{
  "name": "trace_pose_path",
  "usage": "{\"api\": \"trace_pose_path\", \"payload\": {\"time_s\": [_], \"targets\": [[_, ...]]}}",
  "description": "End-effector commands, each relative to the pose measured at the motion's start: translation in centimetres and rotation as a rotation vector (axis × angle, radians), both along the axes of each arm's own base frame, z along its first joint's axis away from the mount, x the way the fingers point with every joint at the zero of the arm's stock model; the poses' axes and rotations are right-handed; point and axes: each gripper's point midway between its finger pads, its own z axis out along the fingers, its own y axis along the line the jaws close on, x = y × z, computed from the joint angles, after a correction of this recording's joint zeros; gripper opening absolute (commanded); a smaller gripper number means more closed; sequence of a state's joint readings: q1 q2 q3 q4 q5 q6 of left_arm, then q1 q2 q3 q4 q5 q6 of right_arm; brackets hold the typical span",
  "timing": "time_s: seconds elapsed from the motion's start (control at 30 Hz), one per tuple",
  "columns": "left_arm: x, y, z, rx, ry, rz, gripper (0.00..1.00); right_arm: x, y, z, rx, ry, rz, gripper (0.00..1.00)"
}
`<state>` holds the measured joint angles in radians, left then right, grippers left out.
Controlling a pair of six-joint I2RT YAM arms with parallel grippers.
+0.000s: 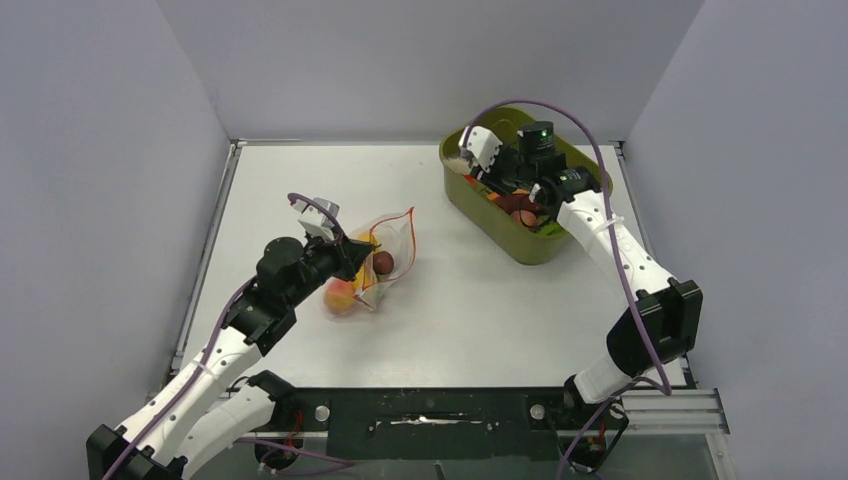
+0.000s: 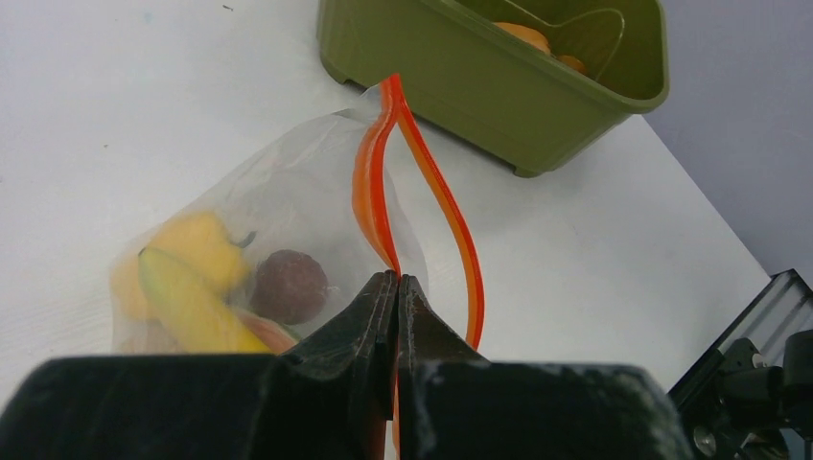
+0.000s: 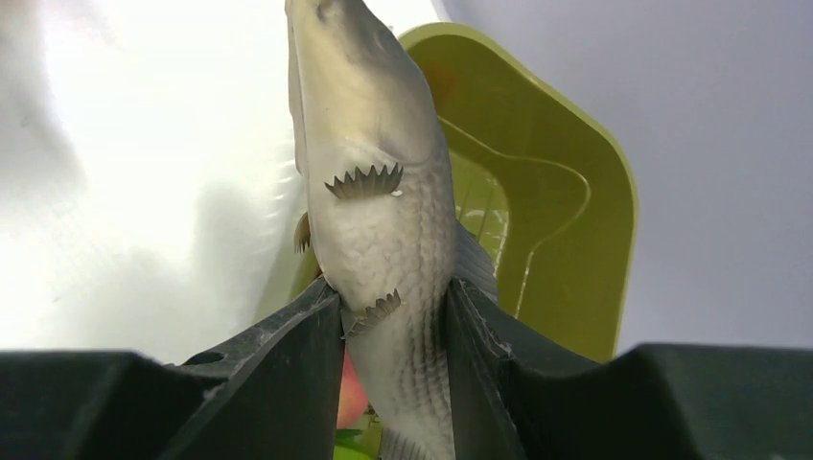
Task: Place the food in the zip-top bag and seal the zipper
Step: Place the fake fish in the zipper food storage bag.
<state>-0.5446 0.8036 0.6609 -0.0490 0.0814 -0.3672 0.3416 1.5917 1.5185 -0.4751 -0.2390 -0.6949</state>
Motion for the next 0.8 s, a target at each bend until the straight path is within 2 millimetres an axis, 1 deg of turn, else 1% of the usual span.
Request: {"api": "trace_pose_path", "payload": {"time_s": [0.0,0.13,0.3,0.4,0.53,0.67,0.77], "targets": [[-0.3,-1.4,3.5,-0.095,-0.059,-0.06,0.0,-4.1,1.8,2.0,-0.069,-0.051,0.14,0.1],[-0.4,-1.5,3.5,-0.096,-0.07,-0.07,0.0,-7.7,4.6,2.2,-0.122,-0.076,0.286,0.1],[-1.0,-1.7,4.0,-0.118,-0.089,-0.096,0.0,-11.0,7.3,2.2,-0.176,-0.106,0.397,0.11],[-1.1,-1.9,4.1,-0.125,-0.085,-0.106,0.0,-12.3,8.5,1.9,-0.242,-0.126,0.438,0.11],[-1.3,-2.0,4.2,-0.14,-0.08,-0.116,0.0,-13.8,9.9,0.4,-0.344,-0.118,0.49,0.12],[-1.6,-2.0,5.2,-0.184,-0.102,-0.116,0.0,-15.0,11.4,-0.7,-0.415,-0.122,0.531,0.12],[-1.6,-2.2,4.2,-0.187,-0.08,-0.12,0.0,-15.3,12.4,-1.2,-0.477,-0.155,0.559,0.12]]}}
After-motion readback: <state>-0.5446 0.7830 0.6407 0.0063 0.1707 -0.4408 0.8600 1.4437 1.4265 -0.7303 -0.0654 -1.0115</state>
